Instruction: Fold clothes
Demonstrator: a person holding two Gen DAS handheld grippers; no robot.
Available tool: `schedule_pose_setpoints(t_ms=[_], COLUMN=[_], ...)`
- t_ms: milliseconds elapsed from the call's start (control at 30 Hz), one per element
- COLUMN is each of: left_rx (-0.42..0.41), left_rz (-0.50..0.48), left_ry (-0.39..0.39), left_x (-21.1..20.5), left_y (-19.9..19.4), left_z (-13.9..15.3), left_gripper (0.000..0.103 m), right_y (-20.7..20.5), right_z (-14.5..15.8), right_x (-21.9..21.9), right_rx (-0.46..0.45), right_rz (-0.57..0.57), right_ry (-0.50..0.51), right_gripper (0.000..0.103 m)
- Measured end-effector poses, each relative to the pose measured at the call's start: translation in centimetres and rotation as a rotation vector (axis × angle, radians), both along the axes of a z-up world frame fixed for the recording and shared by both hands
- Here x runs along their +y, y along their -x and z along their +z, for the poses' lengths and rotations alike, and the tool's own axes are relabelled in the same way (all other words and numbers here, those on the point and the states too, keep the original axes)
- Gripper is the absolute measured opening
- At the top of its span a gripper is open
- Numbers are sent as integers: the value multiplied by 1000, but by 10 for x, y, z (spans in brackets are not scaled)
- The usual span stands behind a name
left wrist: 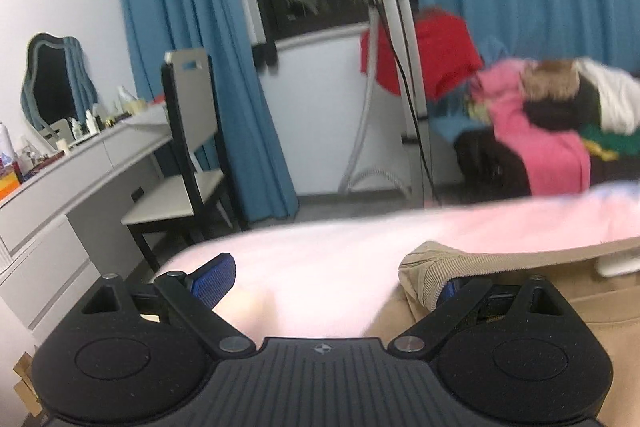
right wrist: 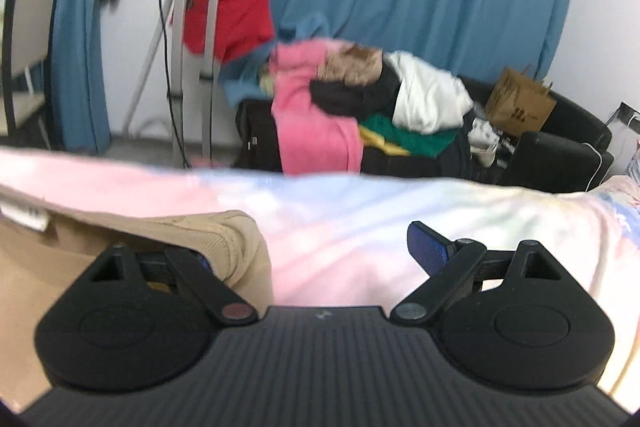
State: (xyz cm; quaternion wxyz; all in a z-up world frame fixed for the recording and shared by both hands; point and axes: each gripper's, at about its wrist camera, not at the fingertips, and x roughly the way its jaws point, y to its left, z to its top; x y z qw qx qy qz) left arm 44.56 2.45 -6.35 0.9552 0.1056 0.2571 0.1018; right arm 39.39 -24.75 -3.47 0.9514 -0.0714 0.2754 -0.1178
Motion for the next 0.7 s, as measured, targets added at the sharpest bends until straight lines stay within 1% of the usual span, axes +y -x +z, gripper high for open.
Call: schedule_pose_setpoints(t_ms=[100, 133, 167, 200, 267, 333, 433, 467, 533, 567, 600, 700], left_rx=[58, 84, 106, 114, 124, 112, 99, 82, 53, 44, 25, -38], left_rz=[-35, -62, -86, -106, -177, -238, -326, -338, -348, -351, -352, -353], left_ry=[-65, -109, -167, -214, -279, -297, -238, -219, -137, -82, -15, 113], left_x=[-11, -17, -23, -28, -38, -44, -45, -44, -37, -32, -23, 2], left_y=[-4, -4, -4, -3, 2, 11, 29, 38, 63, 74, 91, 146], left_z=[-12, -14, -14, -14, -11, -2, 18, 25, 39, 48, 55, 68], left_gripper=[96, 97, 97, 98, 98, 102, 102, 102, 103, 103, 103, 103], right_y=[-8, -10, -10, -9, -3, 5, 23, 32, 52, 65, 79, 125], right_z=[-8, -9, -8, -5, 5, 18, 41, 47, 57, 62, 65, 73], right_x=[7, 12, 19, 25, 38, 46, 52, 52, 51, 48, 46, 36], right_rx=[99, 141, 161, 167, 163, 134, 80, 60, 13, -12, -31, -77], right_rz=[72, 109, 139, 164, 244, 297, 331, 333, 330, 320, 305, 263], right_ry=[15, 30, 56, 84, 89, 53, -48, -87, -158, -192, -221, -301], right_gripper=[91, 91, 91, 91, 91, 91, 91, 91, 91, 91, 91, 91])
